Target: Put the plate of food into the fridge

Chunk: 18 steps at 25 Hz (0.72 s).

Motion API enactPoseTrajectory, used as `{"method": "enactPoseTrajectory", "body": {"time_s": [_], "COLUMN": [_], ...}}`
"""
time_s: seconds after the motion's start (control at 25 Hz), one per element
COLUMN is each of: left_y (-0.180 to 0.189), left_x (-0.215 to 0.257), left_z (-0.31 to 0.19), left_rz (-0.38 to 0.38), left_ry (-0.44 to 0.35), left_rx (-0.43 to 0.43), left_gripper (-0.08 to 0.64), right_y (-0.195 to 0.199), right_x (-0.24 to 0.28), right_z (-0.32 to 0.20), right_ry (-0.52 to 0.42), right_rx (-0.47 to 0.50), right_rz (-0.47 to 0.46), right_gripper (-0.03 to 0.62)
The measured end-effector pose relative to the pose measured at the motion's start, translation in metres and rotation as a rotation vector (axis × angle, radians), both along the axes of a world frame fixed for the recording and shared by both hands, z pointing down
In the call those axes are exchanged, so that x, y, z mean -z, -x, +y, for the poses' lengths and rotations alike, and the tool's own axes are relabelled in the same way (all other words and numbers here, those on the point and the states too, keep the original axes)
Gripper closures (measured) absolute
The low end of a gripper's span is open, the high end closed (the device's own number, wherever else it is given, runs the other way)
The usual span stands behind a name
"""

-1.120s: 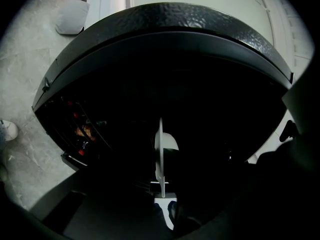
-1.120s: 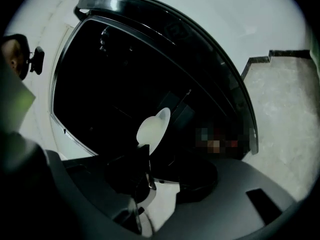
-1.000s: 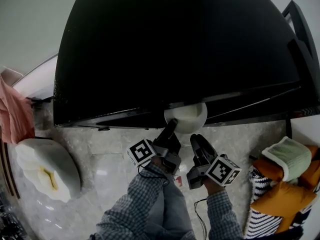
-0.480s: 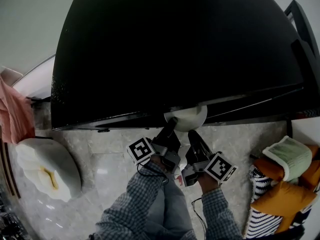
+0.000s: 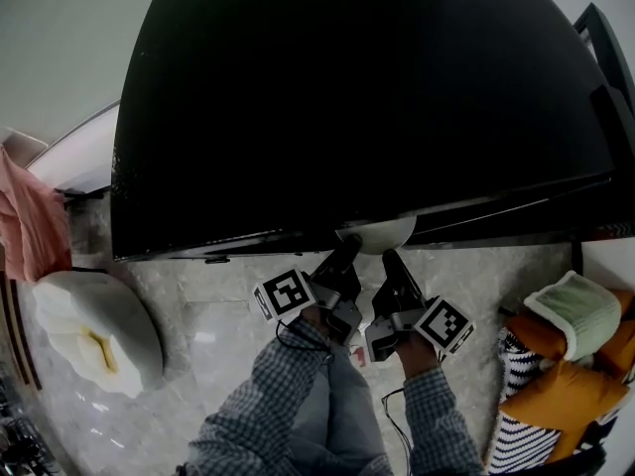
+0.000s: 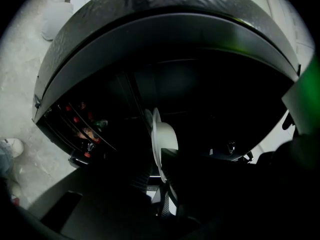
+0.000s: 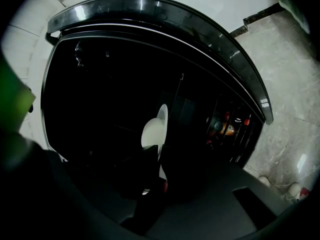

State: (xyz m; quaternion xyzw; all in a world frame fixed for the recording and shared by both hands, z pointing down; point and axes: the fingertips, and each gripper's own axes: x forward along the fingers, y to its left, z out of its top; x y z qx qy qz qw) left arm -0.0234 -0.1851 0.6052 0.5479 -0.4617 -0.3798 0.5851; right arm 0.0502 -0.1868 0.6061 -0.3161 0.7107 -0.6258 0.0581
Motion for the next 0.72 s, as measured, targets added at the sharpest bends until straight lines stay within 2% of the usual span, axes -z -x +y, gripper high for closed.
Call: {"method": "enactPoseTrajectory", "body": {"time_s": [0.24,0.36,0.52,0.64,0.72], "left_y": [0.002,0.005,0.009,0.005,0.005], "left_x": [0.0,0.001,-0.006,-0.004,-0.007], "left_z": [0.007,0.01,0.021,0.021,0.023], "left_rz": [0.023,0.023,-0.028,0.024,0.023], "left_ry": [0.012,0.01,0.046,0.041,0.053], "left_rx": [0.006,-0.001,-0.026,-0.011,-0.009], "left_gripper": [0.522,0.522,0.523,0.522,0.523], "right_y": [0.006,0.013,0.017,0.018,0.022], "right_x": [-0.006,-0.004,-0.004,-0.006,-0.007], "right_z": [-0.007,-0.01,-0.015,-0.025,-0.035], "right_ry": [0.033,0.044,0.038,0.048,0.048], "right_rx": [-0.02,-0.039,-0.049,-0.066,-0.073], "right_rz": [0.003,-0.028,-0.023,-0.031,-0.036], "right_gripper": [0.558,0.56,0.558,0.56,0.558]}}
